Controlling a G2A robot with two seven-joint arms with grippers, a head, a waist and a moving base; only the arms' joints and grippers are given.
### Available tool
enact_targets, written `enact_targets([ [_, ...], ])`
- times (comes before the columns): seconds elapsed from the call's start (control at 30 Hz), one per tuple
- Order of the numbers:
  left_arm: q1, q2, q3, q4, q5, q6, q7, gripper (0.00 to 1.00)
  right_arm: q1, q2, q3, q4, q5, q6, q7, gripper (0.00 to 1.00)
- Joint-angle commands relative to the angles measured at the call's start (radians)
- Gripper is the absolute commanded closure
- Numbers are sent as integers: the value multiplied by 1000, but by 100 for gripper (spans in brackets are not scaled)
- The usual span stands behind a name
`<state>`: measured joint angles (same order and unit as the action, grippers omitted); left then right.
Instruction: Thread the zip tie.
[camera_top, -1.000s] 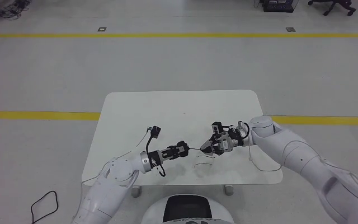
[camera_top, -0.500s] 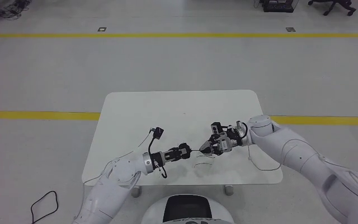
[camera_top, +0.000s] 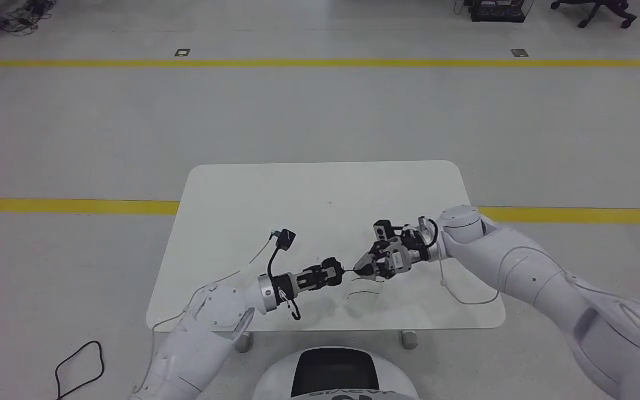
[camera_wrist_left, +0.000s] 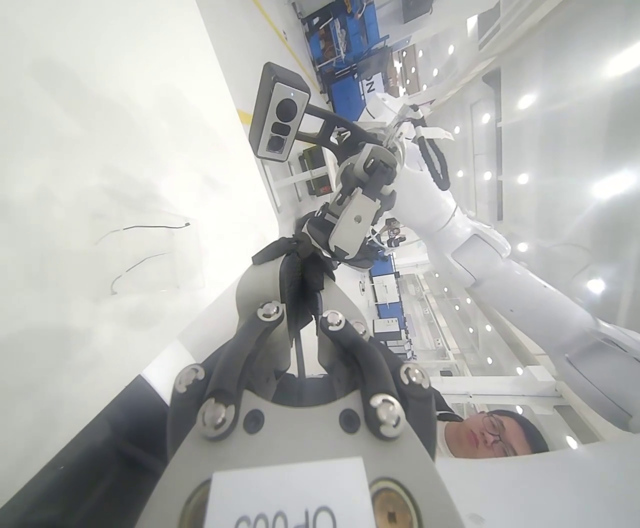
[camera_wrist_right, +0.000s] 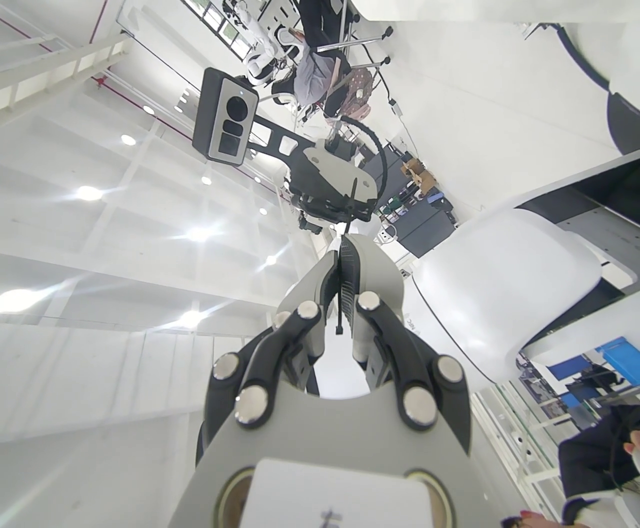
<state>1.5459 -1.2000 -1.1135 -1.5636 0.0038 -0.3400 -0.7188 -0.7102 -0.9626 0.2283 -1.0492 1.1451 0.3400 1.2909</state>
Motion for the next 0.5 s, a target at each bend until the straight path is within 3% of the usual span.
enact_targets([
  [0.0, 0, 2, 3, 0, -4, 0, 7, 100, 2, -1, -4, -1, 1, 0, 1, 100],
  [0.07, 2, 3, 4, 2, -22, 0, 17, 100, 4, -1, -8, -3, -3, 0, 3, 100],
  [0.1, 2, 4, 3, 4, -32, 0, 17, 100, 7, 0, -10, -5, -12, 0, 2, 90],
  [0.13, 1, 5, 1, 6, -38, 0, 15, 100, 8, 0, -10, -5, -15, 0, 0, 0],
  [0.33, 3, 5, -22, 20, -106, 0, 9, 100, 2, 11, 11, -31, -55, -7, -33, 0],
  [0.47, 12, 2, -49, 27, -160, 0, -5, 100, -25, 32, 54, -59, -97, -100, -85, 0],
])
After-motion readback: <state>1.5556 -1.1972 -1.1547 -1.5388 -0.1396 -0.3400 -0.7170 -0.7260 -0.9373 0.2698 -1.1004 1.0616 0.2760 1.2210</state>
